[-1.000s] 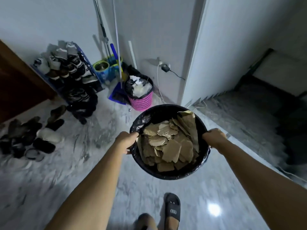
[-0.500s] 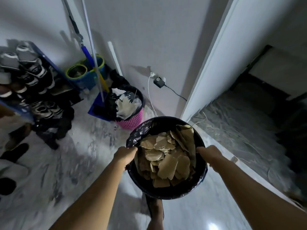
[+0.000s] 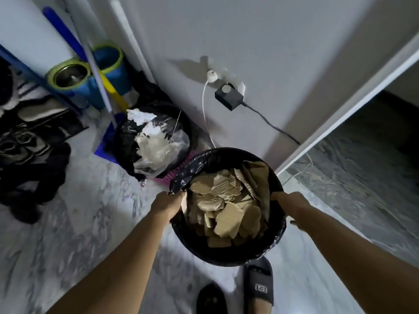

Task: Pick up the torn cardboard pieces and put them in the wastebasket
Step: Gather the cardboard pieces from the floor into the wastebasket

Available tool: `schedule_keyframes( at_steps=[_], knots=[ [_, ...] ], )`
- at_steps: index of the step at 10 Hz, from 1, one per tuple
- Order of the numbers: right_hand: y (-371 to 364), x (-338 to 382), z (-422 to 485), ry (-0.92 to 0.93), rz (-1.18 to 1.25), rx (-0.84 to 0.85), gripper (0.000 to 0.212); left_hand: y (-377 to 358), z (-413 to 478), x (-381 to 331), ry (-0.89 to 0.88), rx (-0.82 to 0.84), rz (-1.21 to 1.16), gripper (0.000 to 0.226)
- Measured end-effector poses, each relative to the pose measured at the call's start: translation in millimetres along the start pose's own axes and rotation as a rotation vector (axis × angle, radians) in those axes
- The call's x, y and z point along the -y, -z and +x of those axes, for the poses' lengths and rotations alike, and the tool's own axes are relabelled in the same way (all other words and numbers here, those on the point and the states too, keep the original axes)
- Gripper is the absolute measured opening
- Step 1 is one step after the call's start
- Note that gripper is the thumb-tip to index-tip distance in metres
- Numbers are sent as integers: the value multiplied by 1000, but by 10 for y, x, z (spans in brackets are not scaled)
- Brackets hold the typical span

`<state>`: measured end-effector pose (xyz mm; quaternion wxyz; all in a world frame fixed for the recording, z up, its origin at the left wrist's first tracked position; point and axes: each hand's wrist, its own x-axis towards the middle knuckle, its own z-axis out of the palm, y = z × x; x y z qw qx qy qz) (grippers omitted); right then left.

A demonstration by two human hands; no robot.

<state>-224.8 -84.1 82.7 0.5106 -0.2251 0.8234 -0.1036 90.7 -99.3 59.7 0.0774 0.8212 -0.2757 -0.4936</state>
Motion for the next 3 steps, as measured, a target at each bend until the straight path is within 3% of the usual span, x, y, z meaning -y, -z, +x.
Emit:
schedule_keyframes(
  at_steps=[1, 2, 3],
  knots=[
    [-134, 48, 311, 35, 23, -22, 49, -140, 320, -43, -8, 4, -31, 76],
    [-203, 45, 478, 75, 70, 50, 37, -257, 492, -47, -40, 24, -48, 84],
    [-244, 22, 448, 107, 102, 128, 38, -333, 491, -37, -130, 33, 8, 51]
  ],
)
